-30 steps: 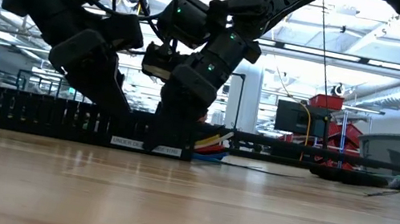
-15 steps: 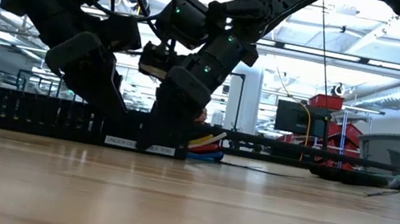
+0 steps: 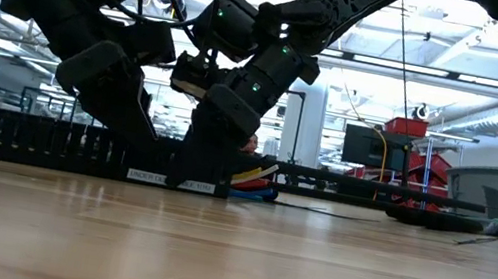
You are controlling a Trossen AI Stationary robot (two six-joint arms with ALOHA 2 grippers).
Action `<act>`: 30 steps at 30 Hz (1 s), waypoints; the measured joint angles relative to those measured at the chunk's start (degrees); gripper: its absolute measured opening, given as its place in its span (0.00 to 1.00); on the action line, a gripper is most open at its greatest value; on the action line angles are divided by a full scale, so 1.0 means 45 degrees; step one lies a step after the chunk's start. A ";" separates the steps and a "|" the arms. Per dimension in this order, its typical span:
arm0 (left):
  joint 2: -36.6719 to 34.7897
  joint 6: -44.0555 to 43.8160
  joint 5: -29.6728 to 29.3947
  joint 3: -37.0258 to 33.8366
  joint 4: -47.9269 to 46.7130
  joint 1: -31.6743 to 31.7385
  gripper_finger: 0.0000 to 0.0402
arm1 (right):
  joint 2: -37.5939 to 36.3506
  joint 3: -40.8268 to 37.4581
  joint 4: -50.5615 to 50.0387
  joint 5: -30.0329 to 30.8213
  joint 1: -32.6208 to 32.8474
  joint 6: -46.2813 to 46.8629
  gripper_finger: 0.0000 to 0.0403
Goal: Ziptie cables
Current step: Close the cable duct
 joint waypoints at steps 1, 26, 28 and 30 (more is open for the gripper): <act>0.0000 0.0000 0.0000 0.0000 -0.0005 0.0000 0.60 | 0.0000 0.0000 -0.0020 0.0000 0.0000 0.0000 0.64; 0.0019 -0.0661 0.0486 0.0148 -0.1382 0.0044 0.71 | -0.0019 0.0053 -0.0442 0.0006 0.0005 -0.0005 0.64; 0.0015 -0.0661 0.0490 0.0194 -0.1606 0.0044 0.74 | -0.0019 0.0053 -0.0451 0.0005 0.0005 -0.0005 0.64; 0.0015 -0.0665 0.0557 0.0194 -0.2082 0.0044 0.77 | -0.0019 0.0053 -0.0451 0.0007 0.0005 -0.0005 0.64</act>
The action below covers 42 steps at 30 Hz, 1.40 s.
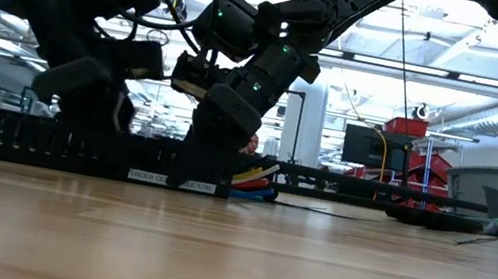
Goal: Ziptie cables
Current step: Close the cable duct
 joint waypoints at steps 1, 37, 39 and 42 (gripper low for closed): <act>0.0000 0.0000 0.0001 0.0000 -0.0186 0.0000 0.78 | 0.0000 0.0000 0.0000 -0.0002 0.0005 0.0000 0.64; -0.0636 -0.0703 0.0769 0.0719 -0.2595 -0.0149 0.74 | -0.0010 -0.0012 -0.0015 -0.0011 0.0005 -0.0001 0.64; -0.0636 -0.0694 0.0653 0.0719 -0.2574 -0.0219 0.74 | -0.0015 -0.0015 -0.0015 -0.0007 0.0005 -0.0021 0.64; -0.0636 -0.0685 0.0063 0.0719 -0.2432 -0.0263 0.74 | -0.0015 -0.0019 -0.0010 -0.0007 0.0005 -0.0044 0.64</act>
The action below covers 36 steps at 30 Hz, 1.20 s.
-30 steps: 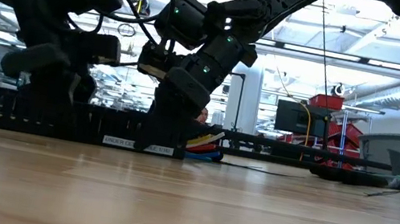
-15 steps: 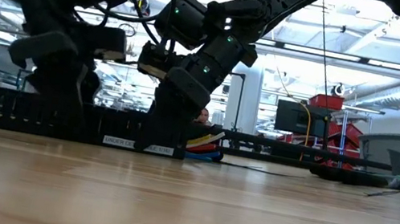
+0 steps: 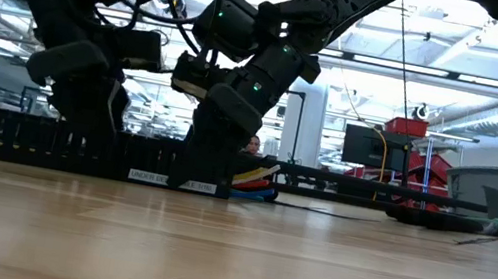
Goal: Ziptie cables
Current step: Close the cable duct
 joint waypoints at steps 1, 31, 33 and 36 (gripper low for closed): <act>0.0000 0.0017 -0.0126 0.0000 0.0038 -0.0008 0.74 | 0.0000 0.0000 0.0000 0.0000 0.0000 0.0000 0.64; 0.0131 0.0369 -0.0800 -0.0155 0.1424 -0.0110 0.65 | 0.0000 -0.0005 0.0053 0.0029 -0.0005 0.0007 0.64; 0.0131 0.0369 -0.0804 -0.0160 0.1420 -0.0106 0.64 | 0.0000 -0.0005 0.0058 0.0035 -0.0005 0.0010 0.64; 0.0131 0.0421 -0.0832 -0.0165 0.1429 -0.0106 0.64 | 0.0000 -0.0005 0.0067 0.0063 -0.0005 0.0010 0.64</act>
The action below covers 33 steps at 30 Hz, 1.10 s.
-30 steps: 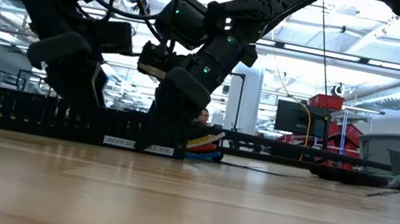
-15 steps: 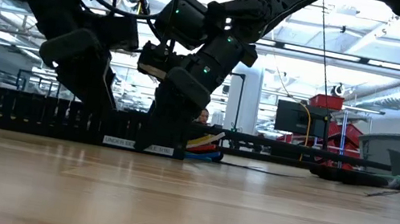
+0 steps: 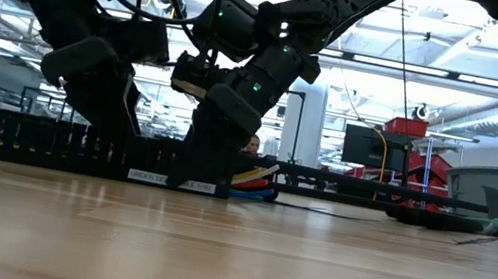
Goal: Ziptie cables
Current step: Close the cable duct
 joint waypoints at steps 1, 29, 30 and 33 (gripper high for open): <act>0.0000 0.0125 -0.0011 -0.0005 0.0030 0.0000 0.64 | 0.0000 0.0000 0.0017 0.0003 0.0000 0.0000 0.64; 0.0000 0.0936 -0.0374 -0.0034 0.0234 0.0010 0.51 | 0.0068 -0.0034 0.1727 0.0036 -0.0005 0.0014 0.64; 0.0000 0.0929 -0.0377 -0.0034 0.0234 0.0010 0.50 | 0.0068 -0.0034 0.1733 0.0018 -0.0005 0.0036 0.64; 0.0003 0.0922 -0.0372 -0.0034 0.0241 0.0010 0.50 | 0.0068 -0.0029 0.1671 0.0005 -0.0005 0.0039 0.64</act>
